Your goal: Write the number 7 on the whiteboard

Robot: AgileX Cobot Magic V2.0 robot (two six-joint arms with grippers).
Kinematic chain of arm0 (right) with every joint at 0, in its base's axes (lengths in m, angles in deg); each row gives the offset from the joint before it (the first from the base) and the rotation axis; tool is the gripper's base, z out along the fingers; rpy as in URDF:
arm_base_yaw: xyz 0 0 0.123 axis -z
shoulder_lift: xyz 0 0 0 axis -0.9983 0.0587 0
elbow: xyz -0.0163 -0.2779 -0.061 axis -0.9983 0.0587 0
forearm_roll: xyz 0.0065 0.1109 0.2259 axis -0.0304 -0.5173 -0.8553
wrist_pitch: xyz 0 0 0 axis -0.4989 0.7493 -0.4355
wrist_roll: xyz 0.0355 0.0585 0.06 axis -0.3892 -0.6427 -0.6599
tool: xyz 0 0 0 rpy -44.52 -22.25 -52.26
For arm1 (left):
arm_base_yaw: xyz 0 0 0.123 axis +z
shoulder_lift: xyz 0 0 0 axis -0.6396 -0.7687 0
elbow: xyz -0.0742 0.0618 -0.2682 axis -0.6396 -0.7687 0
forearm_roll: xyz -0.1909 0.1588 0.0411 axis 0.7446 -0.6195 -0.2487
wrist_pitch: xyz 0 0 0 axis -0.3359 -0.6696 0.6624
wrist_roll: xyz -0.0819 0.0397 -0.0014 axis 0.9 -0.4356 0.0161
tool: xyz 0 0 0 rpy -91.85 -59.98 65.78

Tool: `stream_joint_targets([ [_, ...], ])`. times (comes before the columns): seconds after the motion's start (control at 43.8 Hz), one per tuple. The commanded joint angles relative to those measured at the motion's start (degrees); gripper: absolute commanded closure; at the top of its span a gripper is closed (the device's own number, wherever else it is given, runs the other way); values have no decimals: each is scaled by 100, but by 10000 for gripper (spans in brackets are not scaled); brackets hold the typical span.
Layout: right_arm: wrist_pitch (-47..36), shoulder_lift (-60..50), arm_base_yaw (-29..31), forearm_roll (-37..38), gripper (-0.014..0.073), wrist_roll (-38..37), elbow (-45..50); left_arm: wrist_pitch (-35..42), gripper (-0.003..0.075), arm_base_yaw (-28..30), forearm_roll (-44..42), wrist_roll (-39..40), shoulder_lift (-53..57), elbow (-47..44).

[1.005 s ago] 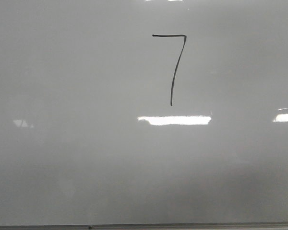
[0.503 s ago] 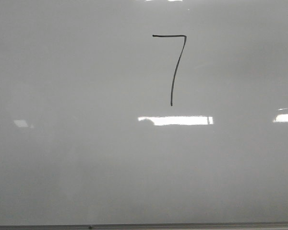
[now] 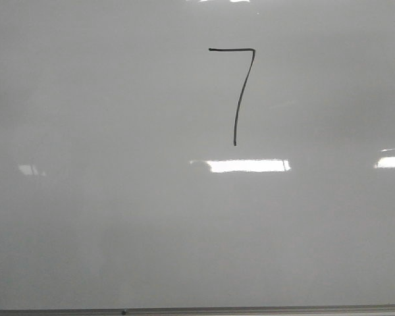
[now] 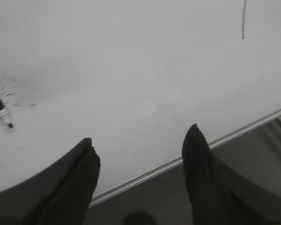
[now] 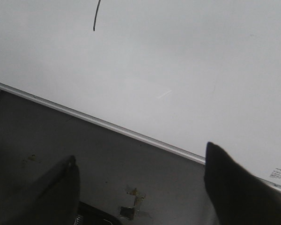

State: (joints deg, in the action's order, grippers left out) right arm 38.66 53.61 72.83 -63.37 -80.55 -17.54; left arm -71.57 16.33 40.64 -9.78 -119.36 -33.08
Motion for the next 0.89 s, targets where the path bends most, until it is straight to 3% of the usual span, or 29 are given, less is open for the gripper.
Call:
stream_joint_targets([
  [0.0,-473,10,32,21,21,4,-58,342,325,-50,-180,361,129,123],
  [0.137,-631,10,32,21,53,4,-32,474,378,-50,-144,361,119,122],
  [0.206,-686,10,32,21,141,4,-32,512,436,-50,-144,361,119,122],
  [0.366,-689,10,32,21,453,4,-32,570,595,-50,-144,361,119,122],
  [0.526,-684,10,32,21,660,4,-32,579,720,-50,-144,361,119,122],
  [0.868,-659,10,32,21,662,4,-32,609,741,-50,-144,361,119,122],
])
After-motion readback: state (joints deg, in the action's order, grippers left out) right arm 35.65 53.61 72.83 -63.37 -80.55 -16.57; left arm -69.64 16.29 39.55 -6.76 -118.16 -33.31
